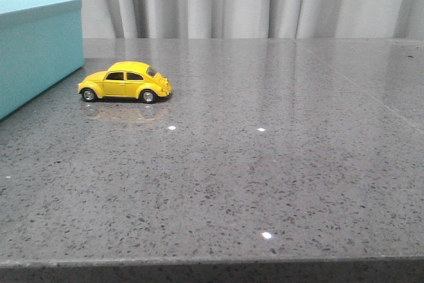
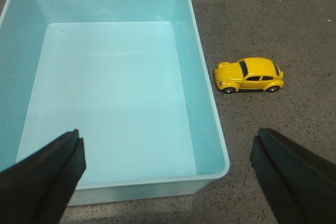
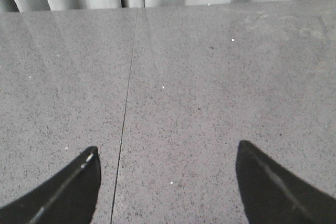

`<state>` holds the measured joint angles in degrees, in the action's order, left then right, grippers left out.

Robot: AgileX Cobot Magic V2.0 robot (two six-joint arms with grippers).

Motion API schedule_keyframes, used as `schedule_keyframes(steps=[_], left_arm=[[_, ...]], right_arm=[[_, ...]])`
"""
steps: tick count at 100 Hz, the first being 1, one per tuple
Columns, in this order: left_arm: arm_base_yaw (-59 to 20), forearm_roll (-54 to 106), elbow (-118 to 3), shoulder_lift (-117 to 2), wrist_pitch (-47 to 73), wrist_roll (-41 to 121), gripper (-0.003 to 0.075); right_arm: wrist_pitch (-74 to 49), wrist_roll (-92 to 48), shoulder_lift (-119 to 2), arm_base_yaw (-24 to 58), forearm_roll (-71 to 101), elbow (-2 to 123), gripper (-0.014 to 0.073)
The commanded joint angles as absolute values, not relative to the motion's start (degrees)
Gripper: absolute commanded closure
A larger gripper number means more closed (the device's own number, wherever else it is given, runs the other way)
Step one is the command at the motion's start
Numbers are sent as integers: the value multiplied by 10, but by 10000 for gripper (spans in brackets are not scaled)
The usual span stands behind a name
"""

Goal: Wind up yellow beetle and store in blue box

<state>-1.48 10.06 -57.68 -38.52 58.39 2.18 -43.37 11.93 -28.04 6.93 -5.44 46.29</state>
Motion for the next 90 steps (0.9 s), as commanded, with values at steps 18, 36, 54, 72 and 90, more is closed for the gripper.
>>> schedule_keyframes(steps=[18, 36, 54, 72, 90], left_arm=[[-18, 108, -596, -388, 549, 21, 92], [-18, 108, -596, -388, 549, 21, 92], [-18, 108, -595, -388, 549, 21, 92], [-18, 108, -595, -388, 549, 21, 92], [-18, 108, -595, -388, 549, 21, 92]], right_arm=[[-329, 100, -320, 73, -60, 481, 43], [-278, 99, -396, 89, -56, 488, 43], [-254, 99, -485, 147, -40, 522, 43], [-235, 99, -565, 224, -40, 570, 43], [-216, 130, -630, 272, -40, 610, 45]])
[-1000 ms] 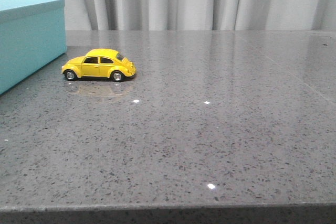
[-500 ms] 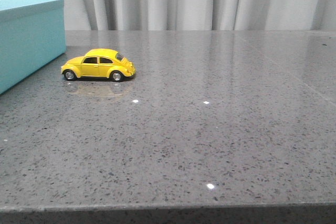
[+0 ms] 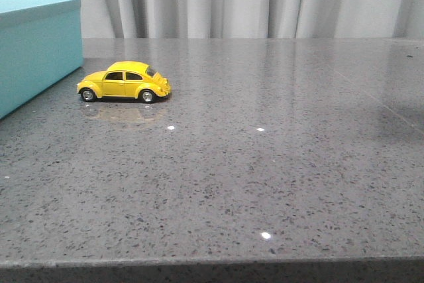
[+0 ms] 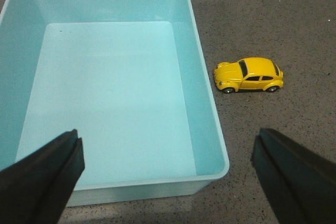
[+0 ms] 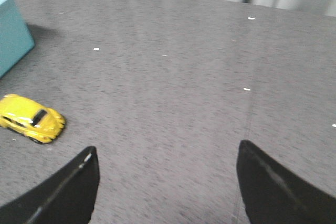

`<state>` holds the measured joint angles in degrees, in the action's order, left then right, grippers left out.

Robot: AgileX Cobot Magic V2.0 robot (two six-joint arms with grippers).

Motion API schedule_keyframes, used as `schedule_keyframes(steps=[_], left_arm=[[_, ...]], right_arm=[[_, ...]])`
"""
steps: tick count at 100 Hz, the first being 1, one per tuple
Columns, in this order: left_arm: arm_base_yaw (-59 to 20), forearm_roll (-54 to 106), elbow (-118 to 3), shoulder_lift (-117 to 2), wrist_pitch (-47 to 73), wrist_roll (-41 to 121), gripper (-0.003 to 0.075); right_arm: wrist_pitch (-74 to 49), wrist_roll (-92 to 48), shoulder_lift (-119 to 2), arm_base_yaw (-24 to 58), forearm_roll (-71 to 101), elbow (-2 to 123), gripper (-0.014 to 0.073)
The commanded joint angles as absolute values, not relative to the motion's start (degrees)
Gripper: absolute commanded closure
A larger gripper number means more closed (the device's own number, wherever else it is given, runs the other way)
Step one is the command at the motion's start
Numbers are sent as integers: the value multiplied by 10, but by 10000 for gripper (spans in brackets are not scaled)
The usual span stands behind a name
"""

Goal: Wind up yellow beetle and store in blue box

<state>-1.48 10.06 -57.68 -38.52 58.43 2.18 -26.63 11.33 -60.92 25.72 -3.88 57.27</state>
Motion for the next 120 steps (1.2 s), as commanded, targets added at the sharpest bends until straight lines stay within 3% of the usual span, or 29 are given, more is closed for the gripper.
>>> schedule_keyframes(steps=[1, 21, 40, 73, 120], left_arm=[[-18, 108, -595, -388, 549, 21, 92], [-18, 108, -595, -388, 549, 21, 92], [-18, 108, -595, -388, 549, 21, 92], [-18, 108, -595, -388, 549, 21, 92], [-18, 108, -595, -388, 549, 21, 92]], right_arm=[[-216, 131, -633, 273, -40, 610, 46], [-195, 196, -696, 319, -81, 638, 47], [-208, 419, -772, 407, -267, 677, 47], [-389, 683, -940, 548, -554, 836, 47], [-465, 709, -1067, 596, -542, 964, 48]])
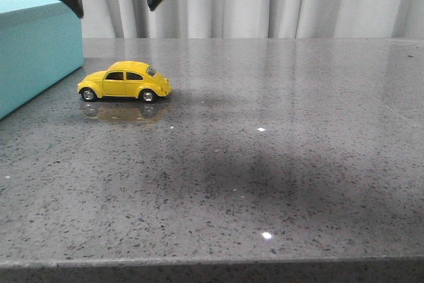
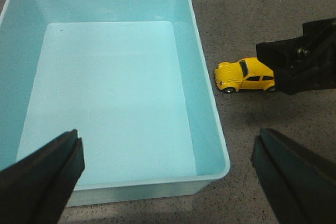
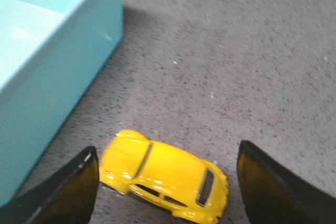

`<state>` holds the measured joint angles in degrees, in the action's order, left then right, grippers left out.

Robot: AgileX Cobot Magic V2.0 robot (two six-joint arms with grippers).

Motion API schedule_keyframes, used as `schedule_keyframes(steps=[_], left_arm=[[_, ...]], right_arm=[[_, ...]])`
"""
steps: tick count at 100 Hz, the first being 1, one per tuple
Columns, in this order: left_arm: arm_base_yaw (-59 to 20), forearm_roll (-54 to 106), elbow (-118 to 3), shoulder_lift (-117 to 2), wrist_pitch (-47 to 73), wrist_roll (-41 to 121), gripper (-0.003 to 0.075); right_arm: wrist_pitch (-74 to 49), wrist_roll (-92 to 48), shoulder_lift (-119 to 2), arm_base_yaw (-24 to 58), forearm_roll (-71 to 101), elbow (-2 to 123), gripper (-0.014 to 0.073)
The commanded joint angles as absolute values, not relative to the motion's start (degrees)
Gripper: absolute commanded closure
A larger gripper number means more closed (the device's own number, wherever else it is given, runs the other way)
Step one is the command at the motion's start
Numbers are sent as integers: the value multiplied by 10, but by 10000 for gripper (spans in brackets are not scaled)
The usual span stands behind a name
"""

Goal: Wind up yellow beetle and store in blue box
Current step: 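Lower the right gripper down onto the roof of the yellow beetle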

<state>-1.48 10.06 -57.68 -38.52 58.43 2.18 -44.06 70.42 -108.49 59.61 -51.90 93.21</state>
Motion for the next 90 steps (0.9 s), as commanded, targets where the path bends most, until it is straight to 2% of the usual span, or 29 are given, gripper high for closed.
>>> schedule_keyframes(steps=[1, 90], left_arm=[[-18, 108, -595, -388, 549, 21, 92], [-18, 108, -595, -388, 549, 21, 92]], right_arm=[[-467, 709, -1068, 596, -542, 966, 48], [-461, 734, -1135, 588, -507, 1009, 49]])
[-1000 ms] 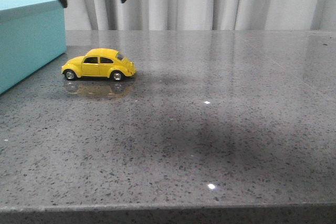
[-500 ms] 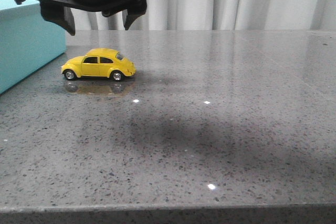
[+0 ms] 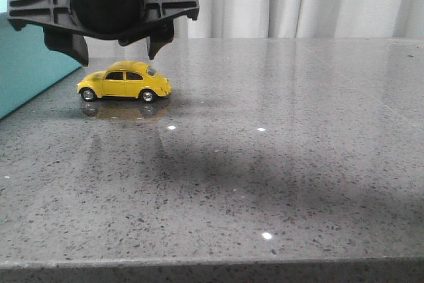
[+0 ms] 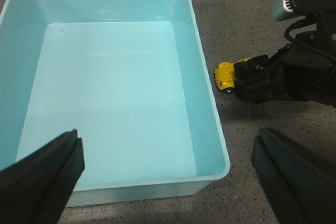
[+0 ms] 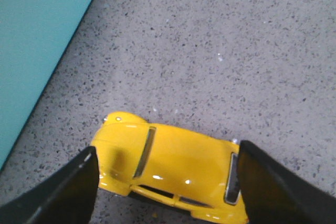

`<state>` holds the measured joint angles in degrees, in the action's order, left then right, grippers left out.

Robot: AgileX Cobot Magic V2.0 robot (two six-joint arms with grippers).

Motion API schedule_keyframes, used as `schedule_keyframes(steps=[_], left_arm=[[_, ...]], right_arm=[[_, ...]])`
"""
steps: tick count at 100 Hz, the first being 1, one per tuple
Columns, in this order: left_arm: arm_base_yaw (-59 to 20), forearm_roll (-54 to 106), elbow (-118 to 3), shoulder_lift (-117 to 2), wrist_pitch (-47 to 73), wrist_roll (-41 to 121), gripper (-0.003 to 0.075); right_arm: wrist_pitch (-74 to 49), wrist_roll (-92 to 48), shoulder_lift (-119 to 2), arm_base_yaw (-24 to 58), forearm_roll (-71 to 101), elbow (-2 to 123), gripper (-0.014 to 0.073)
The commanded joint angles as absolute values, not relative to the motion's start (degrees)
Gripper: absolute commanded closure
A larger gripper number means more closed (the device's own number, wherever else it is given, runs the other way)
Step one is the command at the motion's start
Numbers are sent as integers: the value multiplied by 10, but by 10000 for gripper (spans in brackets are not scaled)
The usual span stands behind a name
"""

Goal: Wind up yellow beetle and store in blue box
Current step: 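Lower the right gripper down onto the roof of the yellow beetle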

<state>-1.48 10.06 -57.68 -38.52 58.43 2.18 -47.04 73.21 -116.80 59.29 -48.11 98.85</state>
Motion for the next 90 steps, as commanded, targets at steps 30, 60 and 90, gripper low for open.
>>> schedule_keyframes(steps=[30, 60, 90], left_arm=[[-18, 108, -595, -388, 549, 21, 92], [-18, 108, -595, -388, 549, 21, 92], [-18, 108, -595, -388, 549, 21, 92]], right_arm=[[-463, 734, -1135, 579, -507, 1011, 49], [-464, 734, -1135, 579, -507, 1011, 66], [-458, 734, -1135, 579, -505, 1011, 174]])
